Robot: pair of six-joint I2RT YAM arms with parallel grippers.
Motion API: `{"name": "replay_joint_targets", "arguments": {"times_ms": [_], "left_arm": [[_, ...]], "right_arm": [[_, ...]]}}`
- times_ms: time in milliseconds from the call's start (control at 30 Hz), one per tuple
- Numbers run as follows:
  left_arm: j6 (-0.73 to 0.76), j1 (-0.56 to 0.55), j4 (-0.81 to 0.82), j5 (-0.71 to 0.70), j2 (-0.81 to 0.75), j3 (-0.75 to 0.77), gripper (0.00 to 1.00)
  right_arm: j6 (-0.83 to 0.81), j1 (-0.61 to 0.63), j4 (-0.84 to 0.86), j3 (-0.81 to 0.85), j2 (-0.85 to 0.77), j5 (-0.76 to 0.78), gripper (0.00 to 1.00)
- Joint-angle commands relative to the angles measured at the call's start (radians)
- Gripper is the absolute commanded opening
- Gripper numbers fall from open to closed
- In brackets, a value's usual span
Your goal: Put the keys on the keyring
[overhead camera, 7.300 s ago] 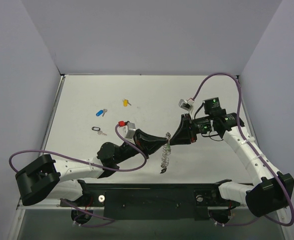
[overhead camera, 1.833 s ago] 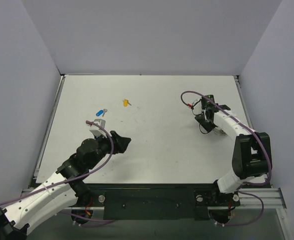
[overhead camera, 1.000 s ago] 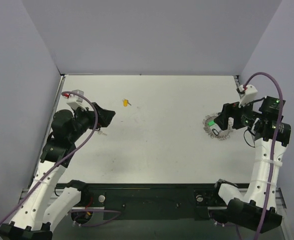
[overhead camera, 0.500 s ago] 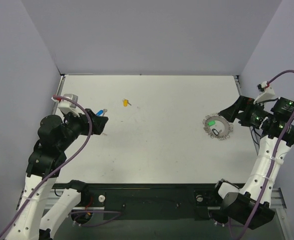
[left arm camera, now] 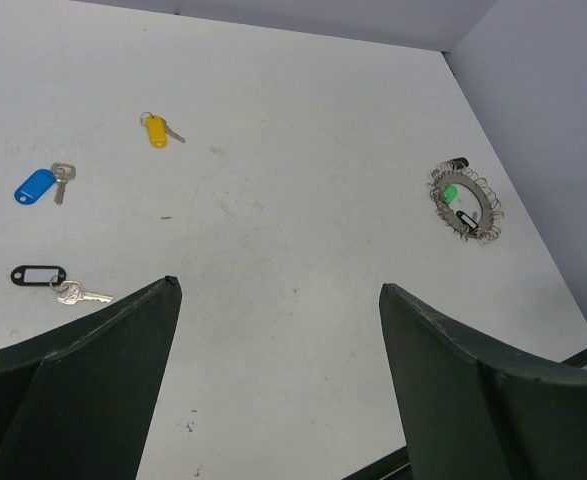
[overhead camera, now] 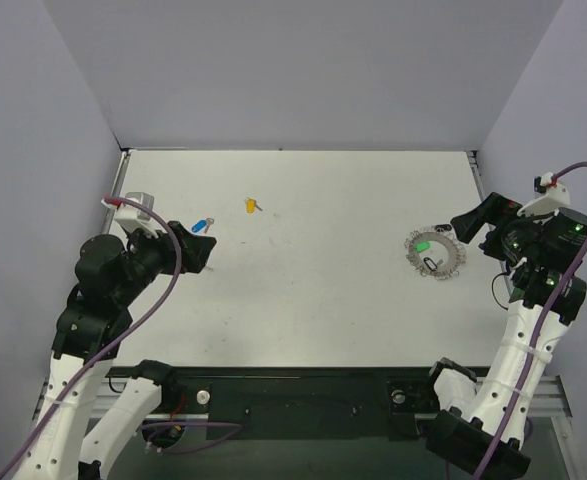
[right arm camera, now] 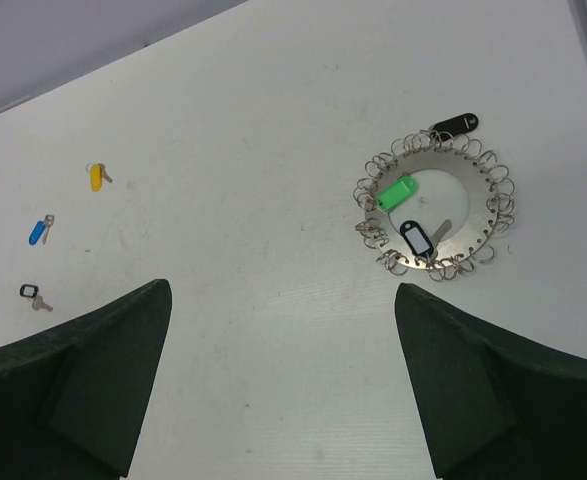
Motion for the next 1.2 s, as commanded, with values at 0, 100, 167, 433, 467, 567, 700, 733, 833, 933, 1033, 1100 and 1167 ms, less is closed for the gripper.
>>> {"name": "replay_joint_targets", "arguments": {"times_ms": [0, 100, 167, 433, 467, 567, 700, 733, 833, 933, 1033, 1100, 1167], "left_arm": [[-0.014, 0.005, 0.014, 0.01, -0.023, -0.013, 0.91], [-0.019, 0.005, 0.018, 0.005, -0.04, -0.019, 0.91], [-0.02, 0.005, 0.018, 0.007, -0.045, -0.023, 0.91], [-0.033, 0.005, 0.034, 0.007, -0.074, -0.066, 0.91], [-0.033, 0.004, 0.034, 0.007, -0.077, -0.072, 0.91], [-0.031, 0.005, 0.035, 0.002, -0.085, -0.08, 0.91], [-0.033, 0.005, 0.032, -0.001, -0.094, -0.086, 0.91], [-0.033, 0.005, 0.034, 0.0, -0.095, -0.088, 0.91], [-0.034, 0.005, 0.034, 0.002, -0.098, -0.091, 0.91], [-0.037, 0.005, 0.037, 0.0, -0.106, -0.098, 0.91], [-0.036, 0.005, 0.035, -0.003, -0.112, -0.1, 0.91], [-0.037, 0.005, 0.035, -0.004, -0.117, -0.105, 0.91], [-0.037, 0.005, 0.035, -0.003, -0.121, -0.108, 0.91]], "right_arm": [[0.049, -0.005, 0.049, -0.02, -0.005, 0.045, 0.88], [0.046, -0.003, 0.05, -0.032, -0.012, 0.039, 0.89], [0.043, -0.003, 0.052, -0.035, -0.011, 0.039, 0.89], [0.048, -0.003, 0.055, -0.046, -0.014, 0.034, 0.89], [0.048, -0.003, 0.056, -0.045, -0.014, 0.034, 0.89], [0.054, -0.005, 0.059, -0.046, -0.015, 0.034, 0.89], [0.063, -0.005, 0.061, -0.054, -0.015, 0.037, 0.9], [0.066, -0.005, 0.062, -0.055, -0.014, 0.04, 0.9], [0.069, -0.005, 0.062, -0.057, -0.017, 0.039, 0.9], [0.071, -0.005, 0.064, -0.055, -0.019, 0.043, 0.9], [0.071, -0.005, 0.064, -0.055, -0.017, 0.048, 0.9], [0.074, -0.006, 0.064, -0.057, -0.019, 0.054, 0.9], [0.075, -0.005, 0.064, -0.061, -0.02, 0.06, 0.9]]}}
